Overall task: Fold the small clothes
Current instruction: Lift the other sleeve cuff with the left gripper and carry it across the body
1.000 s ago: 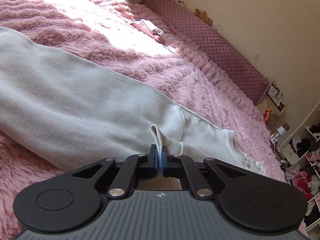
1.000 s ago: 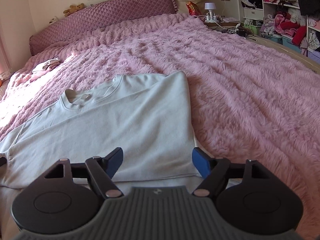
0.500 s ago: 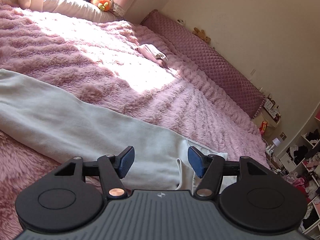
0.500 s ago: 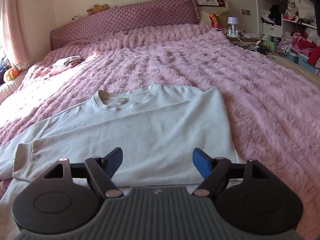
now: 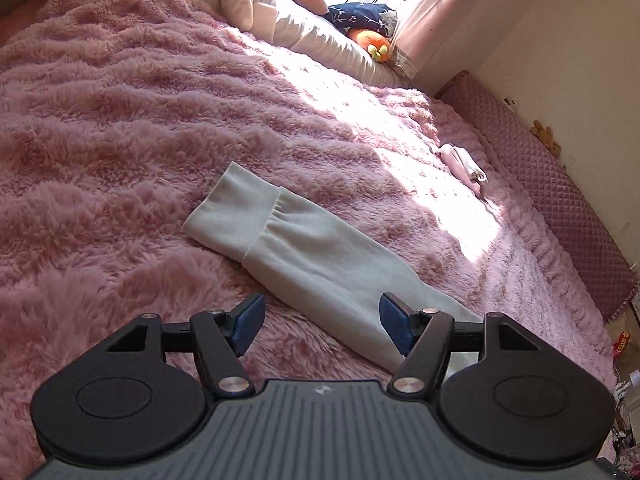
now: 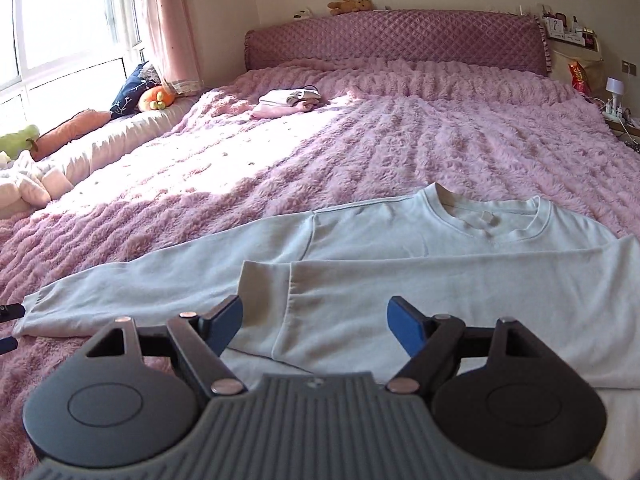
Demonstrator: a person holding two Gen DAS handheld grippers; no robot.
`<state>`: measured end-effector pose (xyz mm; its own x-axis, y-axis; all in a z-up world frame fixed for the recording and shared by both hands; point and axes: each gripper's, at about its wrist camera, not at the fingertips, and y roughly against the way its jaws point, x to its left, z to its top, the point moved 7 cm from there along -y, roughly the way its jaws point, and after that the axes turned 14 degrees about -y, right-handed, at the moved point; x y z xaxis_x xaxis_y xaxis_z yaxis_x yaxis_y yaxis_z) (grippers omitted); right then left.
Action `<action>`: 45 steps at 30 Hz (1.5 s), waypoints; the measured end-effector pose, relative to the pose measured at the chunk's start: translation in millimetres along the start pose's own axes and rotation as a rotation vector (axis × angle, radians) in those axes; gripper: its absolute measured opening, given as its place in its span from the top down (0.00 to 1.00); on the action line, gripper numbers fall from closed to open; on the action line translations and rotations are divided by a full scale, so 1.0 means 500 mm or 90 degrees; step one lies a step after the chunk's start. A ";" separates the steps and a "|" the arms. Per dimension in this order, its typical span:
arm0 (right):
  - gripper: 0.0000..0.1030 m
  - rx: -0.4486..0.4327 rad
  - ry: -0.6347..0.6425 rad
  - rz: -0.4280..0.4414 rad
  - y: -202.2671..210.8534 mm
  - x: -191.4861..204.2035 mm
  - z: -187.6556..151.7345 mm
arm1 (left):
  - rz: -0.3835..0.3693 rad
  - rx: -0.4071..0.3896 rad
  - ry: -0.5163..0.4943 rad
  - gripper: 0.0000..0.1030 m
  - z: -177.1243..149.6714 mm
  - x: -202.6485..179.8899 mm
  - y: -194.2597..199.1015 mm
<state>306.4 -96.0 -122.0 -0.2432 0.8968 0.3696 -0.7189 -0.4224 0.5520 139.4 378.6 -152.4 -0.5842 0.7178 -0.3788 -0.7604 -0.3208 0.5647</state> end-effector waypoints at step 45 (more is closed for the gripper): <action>0.24 -0.024 -0.116 -0.095 0.207 -0.292 -0.033 | -0.521 -0.116 -0.169 0.91 -0.028 -0.709 0.134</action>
<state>256.6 -268.5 -131.1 -0.0136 0.9088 0.4170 -0.7622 -0.2793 0.5840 291.6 93.8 9.8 0.2320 0.8787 -0.4173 -0.9584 0.2797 0.0561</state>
